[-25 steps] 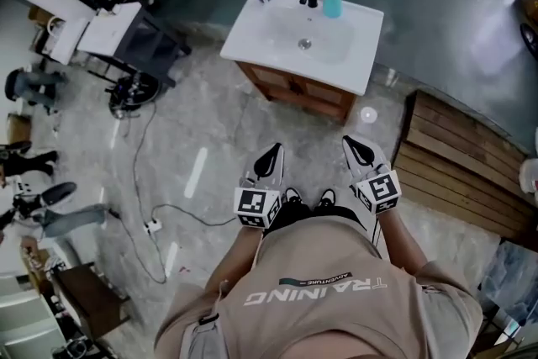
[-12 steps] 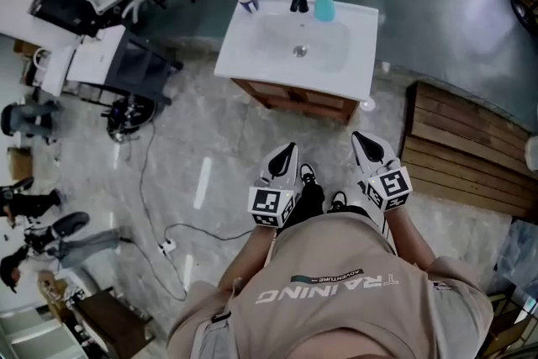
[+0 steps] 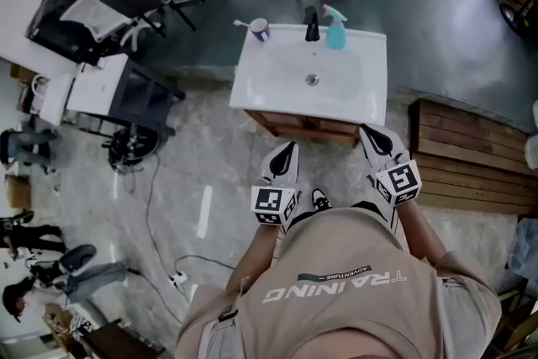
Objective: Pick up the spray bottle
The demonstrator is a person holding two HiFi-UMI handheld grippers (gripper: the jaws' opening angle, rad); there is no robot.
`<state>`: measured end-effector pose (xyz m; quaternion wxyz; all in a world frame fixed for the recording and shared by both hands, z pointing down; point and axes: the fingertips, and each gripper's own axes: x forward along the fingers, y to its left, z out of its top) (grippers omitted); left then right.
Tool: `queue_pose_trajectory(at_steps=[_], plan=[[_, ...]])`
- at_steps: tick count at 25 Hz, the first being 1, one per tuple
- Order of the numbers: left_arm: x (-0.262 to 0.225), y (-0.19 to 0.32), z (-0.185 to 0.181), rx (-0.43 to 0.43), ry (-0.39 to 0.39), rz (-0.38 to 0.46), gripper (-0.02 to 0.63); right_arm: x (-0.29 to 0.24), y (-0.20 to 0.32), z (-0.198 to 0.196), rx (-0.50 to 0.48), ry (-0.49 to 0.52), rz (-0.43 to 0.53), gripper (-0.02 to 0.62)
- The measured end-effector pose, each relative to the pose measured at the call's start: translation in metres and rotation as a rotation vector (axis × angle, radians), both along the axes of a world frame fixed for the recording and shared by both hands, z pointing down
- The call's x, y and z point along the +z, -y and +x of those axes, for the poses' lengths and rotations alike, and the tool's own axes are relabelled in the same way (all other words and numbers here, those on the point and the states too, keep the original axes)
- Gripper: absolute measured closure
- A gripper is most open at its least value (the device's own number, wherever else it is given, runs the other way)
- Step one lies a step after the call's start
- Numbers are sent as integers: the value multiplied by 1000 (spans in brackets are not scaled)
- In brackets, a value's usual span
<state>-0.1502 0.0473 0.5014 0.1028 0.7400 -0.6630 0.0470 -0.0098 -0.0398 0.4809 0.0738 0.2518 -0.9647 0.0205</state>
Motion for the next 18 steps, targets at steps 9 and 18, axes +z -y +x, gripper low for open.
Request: queue_pose_trajectory(at_steps=[9, 18], plan=[[7, 31, -59, 25, -15, 28, 588, 3, 18, -19, 72, -35, 8, 594], [30, 61, -68, 7, -76, 11, 588, 26, 45, -21, 94, -67, -64, 594]])
